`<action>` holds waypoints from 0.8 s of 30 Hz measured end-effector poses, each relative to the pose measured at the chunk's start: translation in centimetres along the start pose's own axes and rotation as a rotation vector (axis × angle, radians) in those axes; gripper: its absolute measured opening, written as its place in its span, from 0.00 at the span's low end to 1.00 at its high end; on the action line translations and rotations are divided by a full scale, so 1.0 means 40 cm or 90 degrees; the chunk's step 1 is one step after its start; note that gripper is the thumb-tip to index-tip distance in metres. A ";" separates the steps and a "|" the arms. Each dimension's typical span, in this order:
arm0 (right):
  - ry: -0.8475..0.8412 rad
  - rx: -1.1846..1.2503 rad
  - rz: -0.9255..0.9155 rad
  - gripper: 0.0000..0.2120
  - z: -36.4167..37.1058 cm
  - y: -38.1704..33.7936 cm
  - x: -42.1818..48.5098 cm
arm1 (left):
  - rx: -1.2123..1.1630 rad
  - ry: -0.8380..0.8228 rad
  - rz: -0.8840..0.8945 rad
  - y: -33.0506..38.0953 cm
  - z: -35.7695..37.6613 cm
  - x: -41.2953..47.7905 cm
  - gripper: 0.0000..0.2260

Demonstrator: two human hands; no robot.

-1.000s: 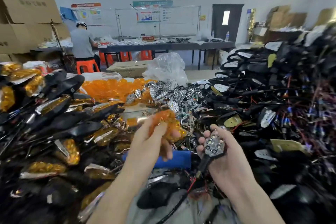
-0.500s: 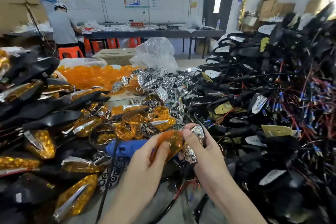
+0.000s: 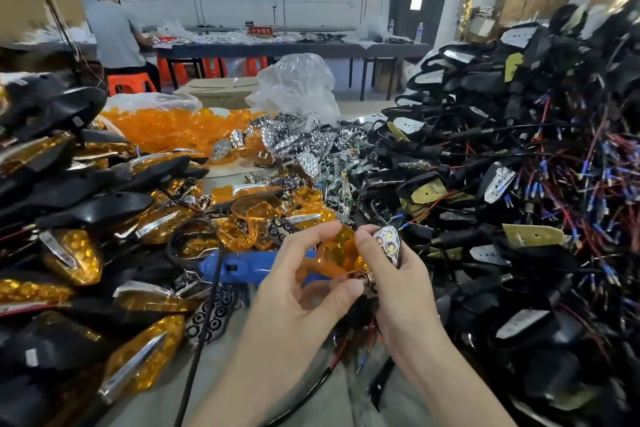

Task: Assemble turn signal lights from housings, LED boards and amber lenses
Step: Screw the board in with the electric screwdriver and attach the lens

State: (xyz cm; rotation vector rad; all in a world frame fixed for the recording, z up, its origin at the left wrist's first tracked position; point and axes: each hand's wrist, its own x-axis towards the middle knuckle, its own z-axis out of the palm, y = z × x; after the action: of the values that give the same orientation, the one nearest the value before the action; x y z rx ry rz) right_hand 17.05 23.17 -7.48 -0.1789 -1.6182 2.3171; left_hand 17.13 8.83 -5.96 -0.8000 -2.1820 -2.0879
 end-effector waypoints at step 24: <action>-0.055 0.307 0.042 0.08 -0.028 -0.067 -0.012 | 0.103 0.017 0.026 -0.047 0.044 -0.031 0.22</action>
State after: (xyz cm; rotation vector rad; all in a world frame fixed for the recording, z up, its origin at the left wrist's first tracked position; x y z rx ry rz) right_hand 18.28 24.86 -5.42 -0.0214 -1.0539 2.7159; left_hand 18.10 10.11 -8.35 -0.7905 -2.2652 -1.8628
